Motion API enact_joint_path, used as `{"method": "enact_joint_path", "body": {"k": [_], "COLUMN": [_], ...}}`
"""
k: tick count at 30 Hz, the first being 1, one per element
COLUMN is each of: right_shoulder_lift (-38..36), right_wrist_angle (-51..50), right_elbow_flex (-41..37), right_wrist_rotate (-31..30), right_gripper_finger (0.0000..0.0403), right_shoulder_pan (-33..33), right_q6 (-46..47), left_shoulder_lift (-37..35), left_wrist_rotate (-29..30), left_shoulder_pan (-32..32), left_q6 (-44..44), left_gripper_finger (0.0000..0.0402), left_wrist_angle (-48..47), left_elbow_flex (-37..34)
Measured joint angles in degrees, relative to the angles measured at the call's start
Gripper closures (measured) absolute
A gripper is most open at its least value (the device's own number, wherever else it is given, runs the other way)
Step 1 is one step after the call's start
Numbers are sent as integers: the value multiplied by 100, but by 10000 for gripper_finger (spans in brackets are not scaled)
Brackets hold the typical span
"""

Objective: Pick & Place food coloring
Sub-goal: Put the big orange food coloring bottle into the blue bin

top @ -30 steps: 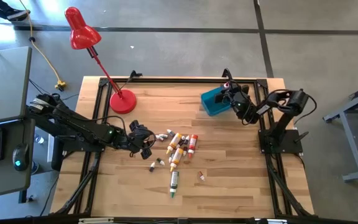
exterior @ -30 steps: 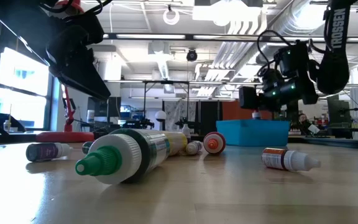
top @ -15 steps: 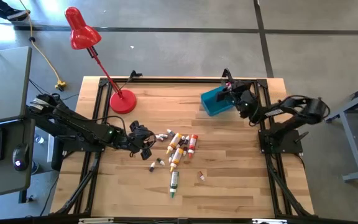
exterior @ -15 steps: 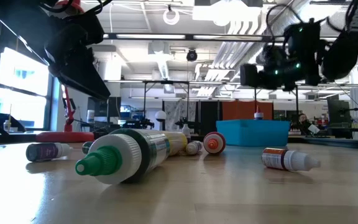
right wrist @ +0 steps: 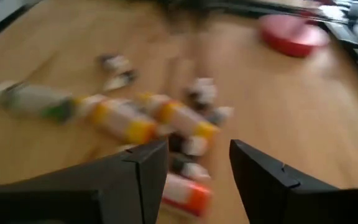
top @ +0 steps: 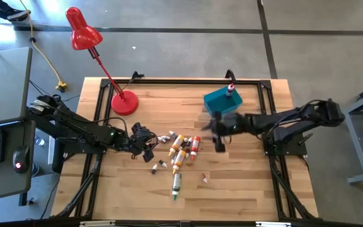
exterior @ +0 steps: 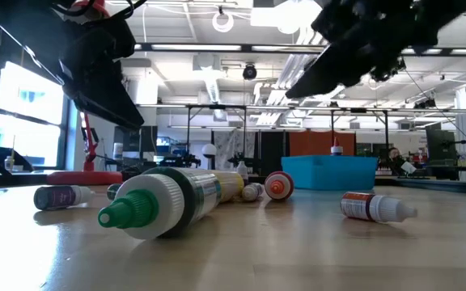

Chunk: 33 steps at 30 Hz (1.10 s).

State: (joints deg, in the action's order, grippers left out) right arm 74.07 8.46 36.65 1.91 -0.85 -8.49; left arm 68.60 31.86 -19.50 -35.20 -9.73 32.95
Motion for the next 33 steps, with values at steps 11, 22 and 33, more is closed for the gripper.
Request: {"method": "enact_joint_path", "body": {"k": [11, 22, 33], "right_shoulder_lift": [1733, 3057, 3363], "right_wrist_angle": [-1442, -3597, -3730], "right_elbow_flex": [1731, 3368, 3367], "right_wrist_rotate": [506, 150, -507], "right_gripper_finger": [235, 209, 201], "right_shoulder_pan": [-1028, -810, -690], "right_q6": [-542, -1513, -2522], "left_shoulder_lift": [0, 0, 0], "left_wrist_rotate": [-50, -209, -213], "left_shoulder_pan": [2, 0, 2], "left_q6": [-3, -9, -7], "left_gripper_finger": [223, 223, 223], "left_wrist_angle": [32, 27, 22], "left_elbow_flex": [0, 0, 0]}}
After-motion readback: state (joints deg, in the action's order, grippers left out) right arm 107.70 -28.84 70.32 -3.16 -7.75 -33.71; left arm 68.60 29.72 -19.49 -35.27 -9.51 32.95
